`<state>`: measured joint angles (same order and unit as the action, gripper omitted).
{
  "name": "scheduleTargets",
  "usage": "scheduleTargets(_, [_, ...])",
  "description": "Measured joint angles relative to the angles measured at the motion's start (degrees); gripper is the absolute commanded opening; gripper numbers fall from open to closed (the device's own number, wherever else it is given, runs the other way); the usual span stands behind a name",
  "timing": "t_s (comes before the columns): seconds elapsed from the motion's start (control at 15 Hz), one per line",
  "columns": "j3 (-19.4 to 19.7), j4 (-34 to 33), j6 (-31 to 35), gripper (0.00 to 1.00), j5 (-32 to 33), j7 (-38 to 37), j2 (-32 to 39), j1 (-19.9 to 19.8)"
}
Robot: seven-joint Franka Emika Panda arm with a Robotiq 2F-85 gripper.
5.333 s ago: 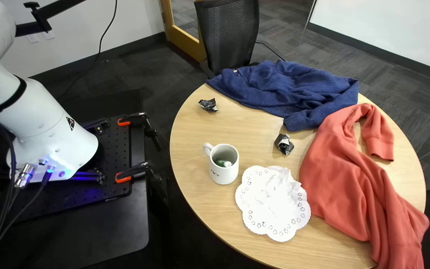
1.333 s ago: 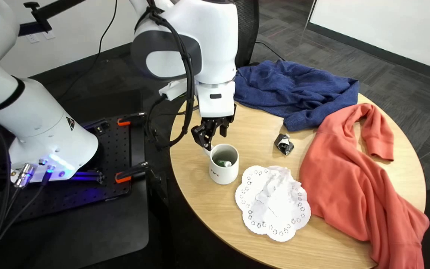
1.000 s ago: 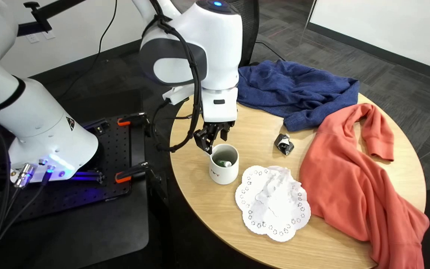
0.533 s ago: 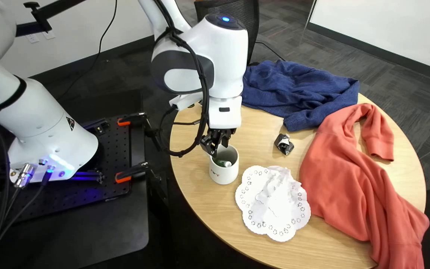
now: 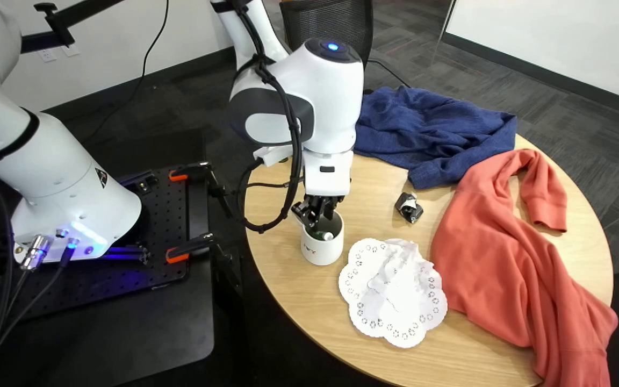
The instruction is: Remove the marker from the mug cup
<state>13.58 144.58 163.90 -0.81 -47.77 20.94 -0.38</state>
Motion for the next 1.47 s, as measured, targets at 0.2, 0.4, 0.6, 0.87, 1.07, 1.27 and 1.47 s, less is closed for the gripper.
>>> scheduleTargets(0.2, [0.67, -0.58, 0.56, 0.43, -1.19, 0.0, 1.2, 0.64])
scheduleTargets(0.4, [1.5, -1.27, 1.15, 0.42, -1.82, 0.0, 2.42, 1.31])
scheduleTargets(0.6, [2.84, -1.84, 2.06, 0.42, -1.89, 0.0, 3.87, 2.55])
scheduleTargets(0.87, [4.54, -2.74, 2.64, 0.09, -1.91, 0.0, 5.86, 4.41])
scheduleTargets(1.07, [5.45, -3.08, 3.04, 0.05, -2.18, -0.02, 6.7, 5.8])
scheduleTargets(1.27, [6.77, -3.06, 3.37, 0.05, -2.26, -0.06, 6.74, 7.33])
scheduleTargets(1.47, [9.31, -2.73, 4.85, 0.05, -2.26, -0.63, 6.44, 9.42])
